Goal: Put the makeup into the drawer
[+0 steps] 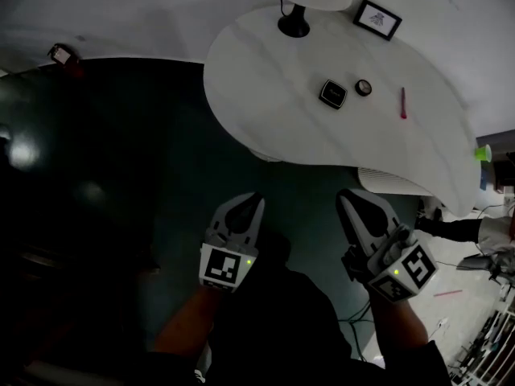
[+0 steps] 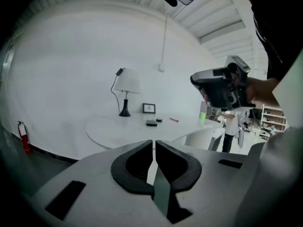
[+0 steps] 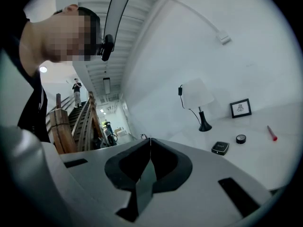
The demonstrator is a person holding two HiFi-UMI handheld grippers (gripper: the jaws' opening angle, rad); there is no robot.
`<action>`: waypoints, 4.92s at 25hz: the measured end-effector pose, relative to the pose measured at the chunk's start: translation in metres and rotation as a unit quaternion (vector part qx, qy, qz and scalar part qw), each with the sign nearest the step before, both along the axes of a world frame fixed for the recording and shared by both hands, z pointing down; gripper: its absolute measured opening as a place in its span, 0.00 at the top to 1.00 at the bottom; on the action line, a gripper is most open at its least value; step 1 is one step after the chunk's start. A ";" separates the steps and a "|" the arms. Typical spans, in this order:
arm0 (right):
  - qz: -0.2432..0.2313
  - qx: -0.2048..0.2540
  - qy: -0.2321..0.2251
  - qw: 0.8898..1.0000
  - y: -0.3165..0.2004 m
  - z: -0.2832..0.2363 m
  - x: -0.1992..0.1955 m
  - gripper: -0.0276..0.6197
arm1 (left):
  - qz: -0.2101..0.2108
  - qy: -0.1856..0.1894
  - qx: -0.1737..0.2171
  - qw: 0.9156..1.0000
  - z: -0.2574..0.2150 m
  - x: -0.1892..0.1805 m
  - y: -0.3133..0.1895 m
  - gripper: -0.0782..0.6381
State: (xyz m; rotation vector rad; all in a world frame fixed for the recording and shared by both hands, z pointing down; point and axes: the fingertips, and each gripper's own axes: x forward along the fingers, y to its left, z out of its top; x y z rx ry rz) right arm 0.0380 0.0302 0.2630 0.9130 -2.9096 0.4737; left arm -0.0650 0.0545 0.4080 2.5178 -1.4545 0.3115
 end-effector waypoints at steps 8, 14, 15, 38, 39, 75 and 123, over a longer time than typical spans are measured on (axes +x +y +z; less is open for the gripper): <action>-0.017 -0.017 -0.028 0.999 -0.008 0.076 -0.001 0.93 | 0.013 0.000 -0.051 0.999 0.103 0.014 -0.040 0.80; -0.027 -0.031 -0.039 0.998 0.010 0.139 -0.002 0.93 | 0.041 -0.026 -0.037 0.998 0.148 0.033 -0.058 0.76; -0.030 -0.034 -0.041 0.998 0.015 0.149 -0.003 0.93 | 0.042 -0.024 -0.033 0.998 0.153 0.036 -0.061 0.75; -0.059 -0.050 -0.002 0.997 0.011 0.278 0.025 0.93 | 0.018 -0.034 -0.014 0.999 0.226 0.051 -0.130 0.70; -0.058 -0.055 -0.004 0.997 0.011 0.280 0.025 0.93 | 0.020 -0.034 -0.015 0.999 0.229 0.050 -0.134 0.69; -0.101 -0.077 -0.004 0.992 0.038 0.277 0.002 0.93 | 0.144 -0.035 -0.048 0.988 0.252 0.062 -0.071 0.78; -0.063 -0.072 0.009 0.995 0.013 0.134 0.014 0.93 | 0.066 -0.020 -0.124 0.990 0.144 0.037 0.087 0.76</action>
